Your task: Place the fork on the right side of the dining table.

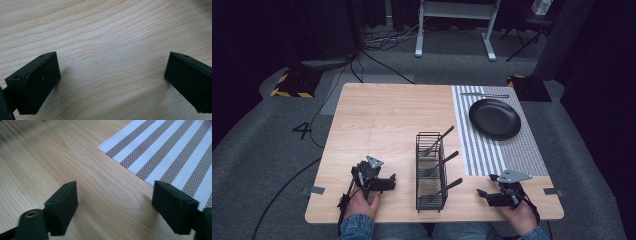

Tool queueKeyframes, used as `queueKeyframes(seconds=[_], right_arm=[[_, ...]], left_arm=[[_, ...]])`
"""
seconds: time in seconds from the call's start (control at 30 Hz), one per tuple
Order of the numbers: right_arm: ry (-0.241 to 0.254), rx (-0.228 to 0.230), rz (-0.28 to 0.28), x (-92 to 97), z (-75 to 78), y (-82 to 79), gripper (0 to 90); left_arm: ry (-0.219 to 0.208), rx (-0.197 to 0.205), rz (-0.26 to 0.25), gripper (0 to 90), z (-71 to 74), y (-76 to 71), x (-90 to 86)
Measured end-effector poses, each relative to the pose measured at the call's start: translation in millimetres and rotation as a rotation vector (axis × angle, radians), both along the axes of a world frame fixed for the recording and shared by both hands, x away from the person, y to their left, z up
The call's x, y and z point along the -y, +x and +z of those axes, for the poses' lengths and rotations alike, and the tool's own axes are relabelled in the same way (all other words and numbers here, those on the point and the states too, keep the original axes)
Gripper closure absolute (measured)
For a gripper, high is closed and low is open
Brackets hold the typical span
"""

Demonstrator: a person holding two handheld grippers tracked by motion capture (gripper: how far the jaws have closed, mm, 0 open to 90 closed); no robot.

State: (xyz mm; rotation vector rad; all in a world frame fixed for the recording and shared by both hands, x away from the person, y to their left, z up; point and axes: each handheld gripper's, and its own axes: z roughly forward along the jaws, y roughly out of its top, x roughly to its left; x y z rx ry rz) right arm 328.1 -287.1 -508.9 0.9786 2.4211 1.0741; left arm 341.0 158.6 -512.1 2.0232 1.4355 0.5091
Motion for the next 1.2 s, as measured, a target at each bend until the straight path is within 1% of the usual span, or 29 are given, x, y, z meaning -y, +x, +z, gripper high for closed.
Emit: queueKeyframes(seconds=[0.03, 0.17, 0.2, 0.3, 0.43, 0.53, 0.63, 0.67, 0.7, 0.77, 0.83, 0.9, 1.07, 1.2], right_arm=[[0.002, 0.002, 0.002, 0.3, 0.1, -0.6, 26.9], [0.006, -0.002, -0.018, 1.4, 1.9, -2.0, 35.9], [0.009, -0.004, -0.020, 1.7, 2.1, -1.8, 36.9], [0.029, -0.030, -0.027, 3.2, 3.9, -1.5, 39.8], [0.045, -0.032, -0.025, 4.1, 9.6, -3.3, 41.7], [0.066, -0.039, -0.023, 6.2, 17.9, -4.9, 42.4], [0.102, -0.067, -0.030, 8.2, 27.6, -5.8, 45.2], [0.119, -0.077, -0.031, 9.0, 33.8, -6.7, 46.3], [0.128, -0.078, -0.029, 9.1, 37.8, -7.3, 46.8], [0.142, -0.069, -0.026, 8.6, 50.4, -9.6, 47.4], [0.146, -0.059, -0.019, 7.6, 60.4, -11.4, 47.9], [0.153, -0.058, -0.006, 5.8, 68.3, -12.8, 47.9], [0.155, -0.068, 0.027, 0.0, 81.8, -15.9, 47.9], [0.155, -0.066, 0.055, -6.0, 91.4, -19.3, 47.7]], left_arm=[[0.000, 0.000, 0.000, 0.3, 0.0, 0.0, 0.0], [0.000, 0.000, -0.001, 0.3, 0.0, 0.0, -0.1], [0.000, -0.001, -0.001, 0.3, 0.0, 0.0, -0.1], [0.000, -0.001, 0.000, 0.3, 0.0, 0.0, 0.0], [0.000, -0.001, -0.001, 0.3, 0.1, 0.1, 0.0], [0.000, -0.001, -0.001, 0.4, 0.1, 0.1, -0.1], [0.000, 0.000, 0.000, 0.3, 0.0, 0.0, 0.0], [0.000, -0.001, -0.001, 0.3, 0.1, 0.1, -0.1], [0.000, -0.001, -0.001, 0.3, 0.1, 0.1, -0.1], [0.000, -0.001, -0.001, 0.3, 0.1, 0.1, -0.1], [0.000, 0.000, -0.001, 0.3, 0.1, 0.1, -0.1], [0.000, 0.000, 0.000, 0.3, 0.0, 0.0, 0.0], [0.000, -0.001, 0.000, 0.3, 0.1, 0.1, -0.1], [0.000, 0.000, 0.000, 0.4, 0.1, 0.1, 0.0]])
